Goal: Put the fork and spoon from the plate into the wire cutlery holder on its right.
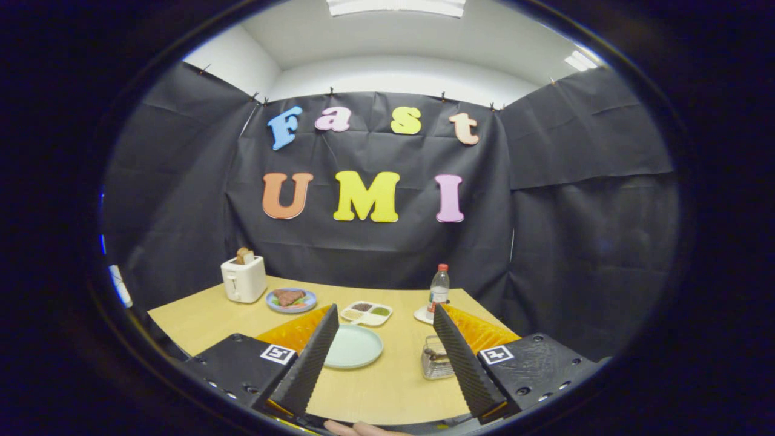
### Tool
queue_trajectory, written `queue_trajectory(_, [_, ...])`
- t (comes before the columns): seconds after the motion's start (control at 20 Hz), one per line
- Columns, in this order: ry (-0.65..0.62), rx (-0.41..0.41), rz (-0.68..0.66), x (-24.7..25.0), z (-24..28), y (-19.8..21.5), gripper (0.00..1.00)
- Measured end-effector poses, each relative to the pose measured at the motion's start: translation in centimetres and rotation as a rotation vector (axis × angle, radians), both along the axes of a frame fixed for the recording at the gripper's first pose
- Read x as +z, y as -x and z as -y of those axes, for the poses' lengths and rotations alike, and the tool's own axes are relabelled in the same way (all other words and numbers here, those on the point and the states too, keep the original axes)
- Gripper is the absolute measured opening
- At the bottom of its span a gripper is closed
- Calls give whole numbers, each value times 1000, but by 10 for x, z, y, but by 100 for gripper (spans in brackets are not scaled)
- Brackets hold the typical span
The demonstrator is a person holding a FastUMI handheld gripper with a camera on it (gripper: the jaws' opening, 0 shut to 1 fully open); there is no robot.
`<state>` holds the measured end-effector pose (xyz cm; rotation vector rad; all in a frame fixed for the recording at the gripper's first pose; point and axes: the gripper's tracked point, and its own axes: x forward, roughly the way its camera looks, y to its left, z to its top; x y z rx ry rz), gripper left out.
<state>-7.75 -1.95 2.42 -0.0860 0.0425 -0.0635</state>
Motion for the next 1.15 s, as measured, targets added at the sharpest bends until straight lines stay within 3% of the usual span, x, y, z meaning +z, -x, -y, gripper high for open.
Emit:
queue_trajectory(0.85, [-8, 66, 11, -15, -51, 61, 94])
queue_trajectory(1.15, [-68, 56, -1, -25, -46, 61, 95])
